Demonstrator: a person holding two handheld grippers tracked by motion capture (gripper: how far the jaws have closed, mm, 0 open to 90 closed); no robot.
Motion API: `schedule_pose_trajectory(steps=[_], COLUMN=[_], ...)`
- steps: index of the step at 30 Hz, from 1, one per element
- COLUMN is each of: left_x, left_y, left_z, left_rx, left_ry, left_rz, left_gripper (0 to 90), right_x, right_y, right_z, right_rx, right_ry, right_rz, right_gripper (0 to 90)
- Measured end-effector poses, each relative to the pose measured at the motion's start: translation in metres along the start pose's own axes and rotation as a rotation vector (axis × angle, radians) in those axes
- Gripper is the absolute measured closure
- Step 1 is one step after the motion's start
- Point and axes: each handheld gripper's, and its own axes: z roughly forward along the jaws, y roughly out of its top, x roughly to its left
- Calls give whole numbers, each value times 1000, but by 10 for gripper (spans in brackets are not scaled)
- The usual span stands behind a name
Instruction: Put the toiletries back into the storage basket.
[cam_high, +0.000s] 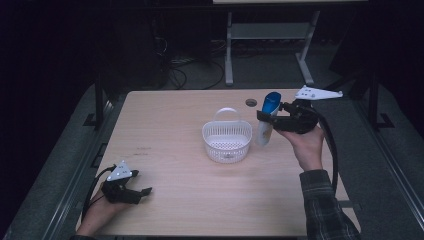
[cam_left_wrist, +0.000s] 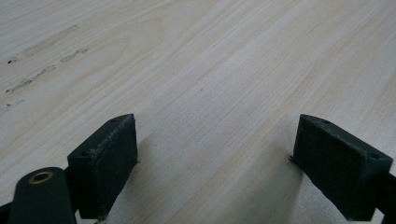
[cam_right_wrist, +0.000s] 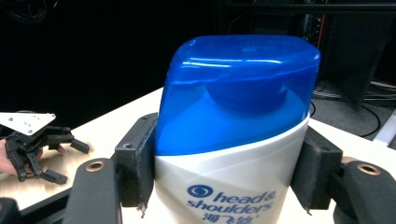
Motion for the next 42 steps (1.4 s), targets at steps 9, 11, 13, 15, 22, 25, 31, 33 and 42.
schedule_pose_trajectory(steps=[9, 11, 13, 15, 22, 25, 31, 33, 42], left_x=[0, 0, 0, 0, 0, 0, 0, 0, 0], left_y=[0, 0, 0, 0, 0, 0, 0, 0, 0], left_z=[0, 0, 0, 0, 0, 0, 0, 0, 0], left_rx=[0, -2, -2, -2, -2, -2, -2, -1, 1], left_ry=[-2, -2, -2, -2, -2, -2, -4, -5, -6], left_rz=[2, -1, -1, -1, 1, 1, 2, 3, 6], left_gripper=[130, 129, 130, 129, 129, 129, 130, 129, 130], right_x=[3, 3, 4, 4, 6, 8, 9, 10, 12], right_y=[4, 5, 7, 8, 10, 12, 11, 10, 8], right_z=[11, 14, 16, 18, 25, 29, 36, 39, 50], right_rx=[1, 4, 6, 7, 11, 11, 9, 12, 26], right_ry=[7, 8, 10, 12, 16, 19, 25, 28, 37], right_rz=[0, -4, -8, -10, -17, -20, -20, -21, -29], right_gripper=[340, 340, 340, 340, 340, 340, 340, 340, 340])
